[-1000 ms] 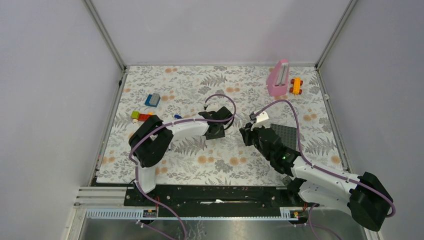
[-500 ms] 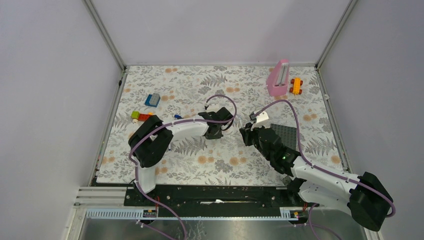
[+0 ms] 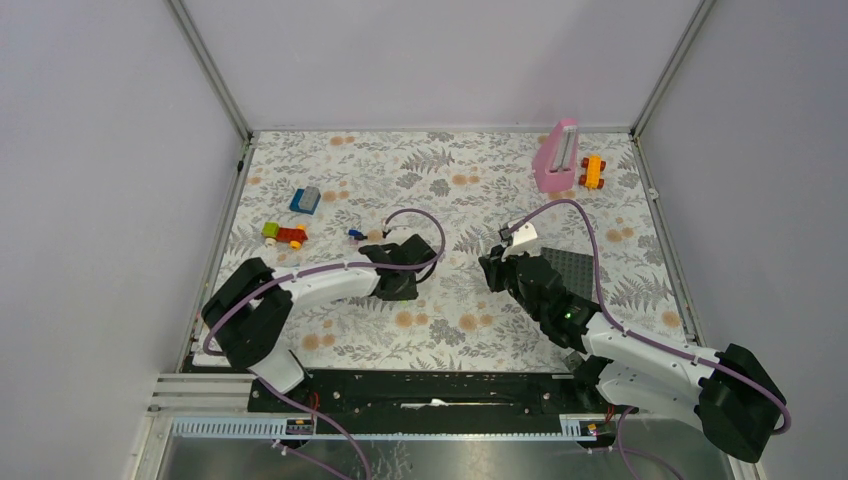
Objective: Insert the pens into the pen caps
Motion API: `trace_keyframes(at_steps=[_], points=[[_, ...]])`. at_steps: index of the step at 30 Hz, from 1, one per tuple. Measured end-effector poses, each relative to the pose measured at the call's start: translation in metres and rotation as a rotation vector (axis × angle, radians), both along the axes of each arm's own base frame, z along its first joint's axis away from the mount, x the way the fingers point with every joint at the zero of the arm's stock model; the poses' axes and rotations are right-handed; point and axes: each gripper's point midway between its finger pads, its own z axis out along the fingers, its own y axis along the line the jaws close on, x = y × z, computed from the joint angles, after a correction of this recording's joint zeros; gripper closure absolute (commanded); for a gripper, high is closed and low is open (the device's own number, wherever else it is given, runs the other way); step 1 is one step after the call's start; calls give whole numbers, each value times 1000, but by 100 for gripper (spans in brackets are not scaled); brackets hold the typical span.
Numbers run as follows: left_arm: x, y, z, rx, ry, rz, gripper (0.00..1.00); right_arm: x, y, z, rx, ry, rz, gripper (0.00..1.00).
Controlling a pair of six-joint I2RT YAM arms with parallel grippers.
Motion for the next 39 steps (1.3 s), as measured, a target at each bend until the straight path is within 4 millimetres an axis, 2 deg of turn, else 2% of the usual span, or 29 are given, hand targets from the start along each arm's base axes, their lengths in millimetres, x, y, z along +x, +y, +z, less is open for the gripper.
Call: trace_keyframes(at_steps=[2,4,5,10,18,27,33,36,39], points=[[-3,5,1,7,-2,-6,38,0,0,0,0,0,0,100],[-4,8,2,12,-7,-6,11,0,0,0,0,0,0,100],[-4,10,2,19,-10,-11,3,0,0,0,0,0,0,100],[-1,14,7,27,-42,-6,1,0,0,0,0,0,0,100],[11,6,11,-30,-67,-26,1,0,0,0,0,0,0,100],[18,30,11,-132,-62,30,1,0,0,0,0,1,0,100],[16,30,20,-183,-96,23,1,0,0,0,-1,1,0,100],[25,36,29,-197,-129,52,1,0,0,0,-1,1,0,100],[32,45,26,-184,-118,75,1,0,0,0,-1,1,0,100]])
